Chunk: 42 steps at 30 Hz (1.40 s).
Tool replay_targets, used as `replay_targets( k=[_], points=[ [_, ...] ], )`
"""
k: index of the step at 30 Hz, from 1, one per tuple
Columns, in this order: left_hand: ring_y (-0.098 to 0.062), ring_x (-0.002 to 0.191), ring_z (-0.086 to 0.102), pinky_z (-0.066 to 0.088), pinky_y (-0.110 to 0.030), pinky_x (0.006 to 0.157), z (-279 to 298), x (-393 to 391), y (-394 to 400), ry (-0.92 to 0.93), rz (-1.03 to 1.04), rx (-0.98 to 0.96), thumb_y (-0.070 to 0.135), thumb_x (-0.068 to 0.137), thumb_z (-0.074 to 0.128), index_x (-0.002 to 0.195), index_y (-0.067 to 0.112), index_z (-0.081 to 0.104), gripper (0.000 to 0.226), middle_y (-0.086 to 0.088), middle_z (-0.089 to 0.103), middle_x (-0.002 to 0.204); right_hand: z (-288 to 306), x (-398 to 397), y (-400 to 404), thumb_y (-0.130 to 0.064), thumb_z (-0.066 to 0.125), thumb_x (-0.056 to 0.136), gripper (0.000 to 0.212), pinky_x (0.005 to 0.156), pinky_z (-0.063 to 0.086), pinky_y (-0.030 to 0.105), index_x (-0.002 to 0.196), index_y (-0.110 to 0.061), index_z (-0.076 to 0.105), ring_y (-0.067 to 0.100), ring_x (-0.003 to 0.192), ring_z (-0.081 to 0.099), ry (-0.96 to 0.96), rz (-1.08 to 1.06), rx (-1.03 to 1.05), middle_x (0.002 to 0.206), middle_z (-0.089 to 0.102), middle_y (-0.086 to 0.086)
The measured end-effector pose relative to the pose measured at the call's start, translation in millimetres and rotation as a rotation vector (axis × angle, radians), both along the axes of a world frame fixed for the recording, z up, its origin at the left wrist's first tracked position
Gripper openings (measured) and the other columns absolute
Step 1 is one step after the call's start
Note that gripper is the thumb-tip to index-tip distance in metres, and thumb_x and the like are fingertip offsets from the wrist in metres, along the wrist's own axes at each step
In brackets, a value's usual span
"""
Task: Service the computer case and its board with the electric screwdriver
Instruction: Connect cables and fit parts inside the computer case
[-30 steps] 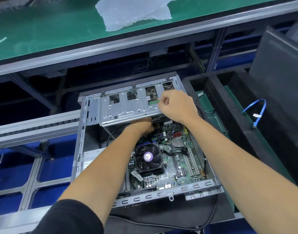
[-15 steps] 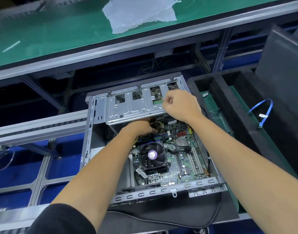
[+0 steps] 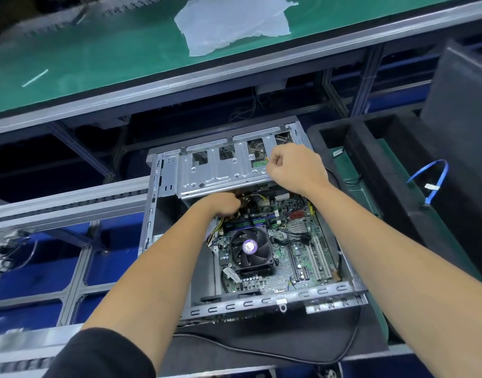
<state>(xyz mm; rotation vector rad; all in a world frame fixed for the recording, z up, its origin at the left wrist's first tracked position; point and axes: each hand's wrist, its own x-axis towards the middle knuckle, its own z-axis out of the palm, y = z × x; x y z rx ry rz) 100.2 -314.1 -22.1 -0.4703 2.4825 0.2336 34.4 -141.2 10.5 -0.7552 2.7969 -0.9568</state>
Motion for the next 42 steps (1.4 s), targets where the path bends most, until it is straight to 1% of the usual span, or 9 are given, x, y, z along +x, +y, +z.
replay_targets(
  k=[4,7,17,24,31,35,38,40,42],
  points=[
    [-0.020,0.073,0.048,0.038,-0.030,0.065,-5.1,3.2,5.8,0.049,-0.016,0.010,0.014,0.095,0.038,0.086,0.006,0.057,0.023,-0.020,0.059,0.112,1.8,0.0,1.1,-0.022,0.055,0.086,0.017,0.057,0.036,0.022,0.070,-0.028,0.056,0.015,0.071,0.060,-0.005,0.005,-0.006,0.071,0.064,-0.010],
    [-0.030,0.104,0.054,0.043,-0.036,0.089,-11.8,2.6,6.8,0.137,-0.021,-0.066,0.015,0.094,0.046,0.128,0.007,0.050,0.034,-0.015,0.051,0.132,1.3,-0.1,1.4,-0.022,0.055,0.086,0.020,0.057,0.035,0.023,0.068,-0.029,0.054,0.015,0.071,0.060,-0.007,0.005,-0.005,0.071,0.064,-0.010],
    [-0.025,0.087,0.049,0.041,-0.033,0.078,-5.2,9.4,-6.1,0.013,-0.030,-0.117,0.015,0.099,0.036,0.111,0.003,0.059,0.029,-0.010,0.059,0.100,-1.1,-1.3,0.4,-0.022,0.055,0.086,0.013,0.058,0.036,0.023,0.075,-0.024,0.061,0.016,0.073,0.061,0.005,0.006,0.005,0.072,0.066,-0.007],
    [-0.031,0.123,0.046,0.041,-0.041,0.096,-11.6,5.7,-2.3,0.175,-0.007,-0.253,0.030,0.096,0.048,0.136,0.016,0.042,0.043,-0.010,0.044,0.141,-1.4,-1.2,0.8,-0.019,0.054,0.084,0.013,0.059,0.037,0.024,0.077,-0.018,0.064,0.019,0.072,0.061,0.025,0.004,0.002,0.071,0.066,-0.004],
    [-0.028,0.120,0.046,0.036,-0.037,0.101,-6.9,8.9,-9.9,0.109,0.221,0.225,0.030,0.099,0.037,0.139,0.022,0.042,0.042,-0.007,0.044,0.140,-2.0,-0.8,0.2,-0.020,0.054,0.085,0.013,0.063,0.036,0.028,0.078,-0.021,0.065,0.018,0.073,0.060,0.025,-0.005,0.000,0.071,0.064,-0.009],
    [-0.014,0.062,0.035,0.029,-0.026,0.056,-2.3,7.6,-12.0,0.071,0.220,0.143,0.014,0.097,0.036,0.077,0.013,0.049,0.024,-0.004,0.043,0.077,-1.2,-0.6,0.5,-0.020,0.054,0.085,0.013,0.064,0.036,0.027,0.075,-0.023,0.062,0.016,0.072,0.059,0.019,-0.003,0.005,0.067,0.060,-0.012],
    [-0.015,0.056,0.024,0.022,-0.028,0.052,0.4,7.0,-7.0,0.082,0.221,0.131,0.013,0.095,0.037,0.062,0.015,0.034,0.033,-0.001,0.029,0.064,-0.6,-0.4,0.1,-0.019,0.054,0.085,0.014,0.062,0.035,0.026,0.076,-0.023,0.063,0.015,0.071,0.059,0.021,-0.003,0.010,0.066,0.059,-0.014],
    [-0.014,0.059,0.026,0.030,-0.028,0.055,-1.6,5.1,-4.8,0.089,0.257,0.157,0.013,0.094,0.037,0.072,0.003,0.051,0.028,-0.007,0.037,0.067,0.1,-0.2,0.0,-0.018,0.054,0.085,0.014,0.062,0.035,0.026,0.075,-0.023,0.062,0.015,0.071,0.059,0.021,-0.003,0.011,0.065,0.059,-0.014],
    [-0.016,0.071,0.037,0.043,-0.032,0.077,-2.6,2.9,-3.4,0.113,0.232,0.176,0.012,0.097,0.035,0.113,-0.002,0.056,0.030,-0.022,0.056,0.098,0.2,0.0,0.2,-0.018,0.054,0.085,0.015,0.061,0.035,0.026,0.074,-0.024,0.061,0.015,0.071,0.059,0.022,-0.002,0.011,0.065,0.059,-0.014]
  ],
)
